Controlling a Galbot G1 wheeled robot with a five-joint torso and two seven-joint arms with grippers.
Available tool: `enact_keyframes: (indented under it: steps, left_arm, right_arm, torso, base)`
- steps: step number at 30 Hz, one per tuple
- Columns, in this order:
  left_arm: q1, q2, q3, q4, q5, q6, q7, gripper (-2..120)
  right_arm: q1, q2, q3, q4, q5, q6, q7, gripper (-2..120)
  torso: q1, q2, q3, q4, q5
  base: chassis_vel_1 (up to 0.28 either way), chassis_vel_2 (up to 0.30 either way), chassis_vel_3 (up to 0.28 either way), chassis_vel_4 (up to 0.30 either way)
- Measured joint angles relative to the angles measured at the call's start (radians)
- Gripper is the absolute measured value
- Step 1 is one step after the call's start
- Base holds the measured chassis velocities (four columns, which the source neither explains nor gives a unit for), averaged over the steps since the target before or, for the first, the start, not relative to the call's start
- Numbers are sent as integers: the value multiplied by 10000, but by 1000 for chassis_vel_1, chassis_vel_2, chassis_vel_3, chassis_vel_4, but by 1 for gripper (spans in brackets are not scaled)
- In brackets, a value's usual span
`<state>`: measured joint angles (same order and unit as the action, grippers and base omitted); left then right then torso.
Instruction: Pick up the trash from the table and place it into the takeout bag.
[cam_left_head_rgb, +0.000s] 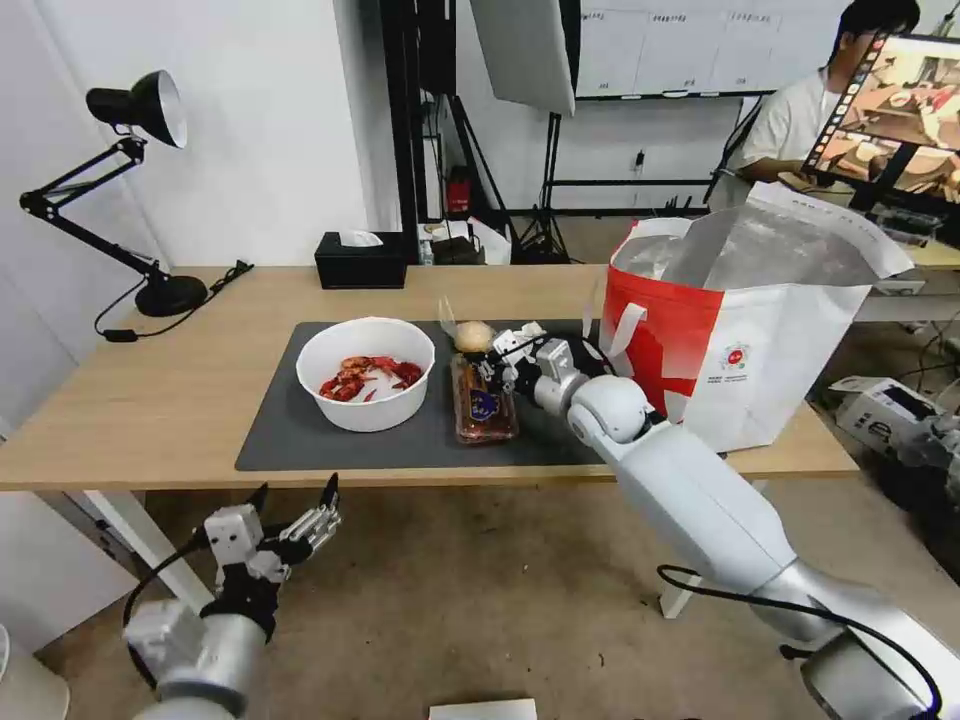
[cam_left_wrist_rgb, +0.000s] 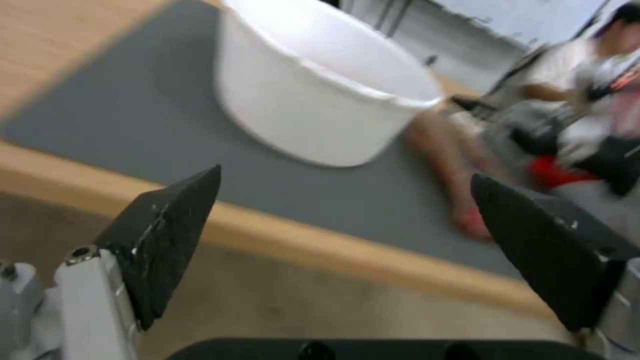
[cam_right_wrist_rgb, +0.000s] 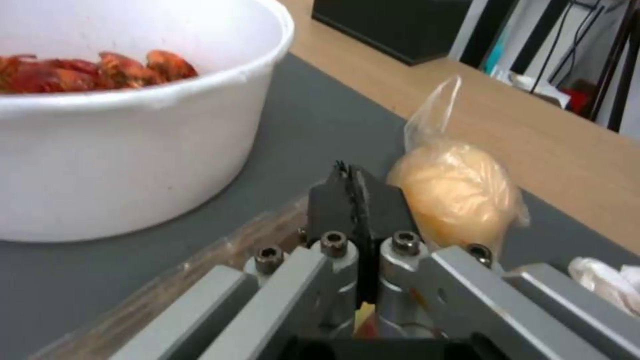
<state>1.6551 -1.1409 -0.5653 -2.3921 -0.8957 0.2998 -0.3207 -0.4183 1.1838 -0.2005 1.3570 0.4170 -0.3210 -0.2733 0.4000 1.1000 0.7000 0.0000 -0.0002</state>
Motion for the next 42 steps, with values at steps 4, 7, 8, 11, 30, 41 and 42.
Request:
enact_keyframes:
  steps: [4,7,8,11,30,41,42]
  left_arm:
    - [-710,389,96,58,-1808,393,-224,100]
    - [-867,501,130,75,-2275,463,-236,100]
    - [-962,523,161,104,-2392,480,-238,100]
    - [-1207,550,253,260,-2702,518,-238,100]
    - [-2822,697,1210,1358,-3571,606,-220,100]
    - [-4354,388,2619,2537,-3574,642,-470,100]
    - [-4354,388,2619,2537,-3574,642,-470,100]
  right_arm:
    - [-92,58,-48,-86,-27,-46,-23,0]
    - [-103,167,-135,-234,-96,-49,-87,0]
    - [-107,188,-155,-273,-126,-50,-110,0]
    - [-114,187,-160,-339,-180,-51,-125,0]
    - [-81,0,-244,-79,90,-142,-72,0]
    - [71,-175,-194,145,160,-181,58,0]
    - [71,-175,-194,145,160,-181,58,0]
  torso:
    - [1,0,1,-5,1]
    - [0,0,0,3,3]
    - [0,0,0,4,2]
    - [0,0,-1,0,2]
    - [0,0,0,1,3]
    - [0,0,0,0,2]
    - [0,0,0,0,2]
  base:
    - [0,0,0,0]
    - [0,0,0,0]
    - [0,0,0,0]
    - [0,0,0,0]
    - [0,0,0,0]
    - [0,0,0,0]
    - [0,0,0,0]
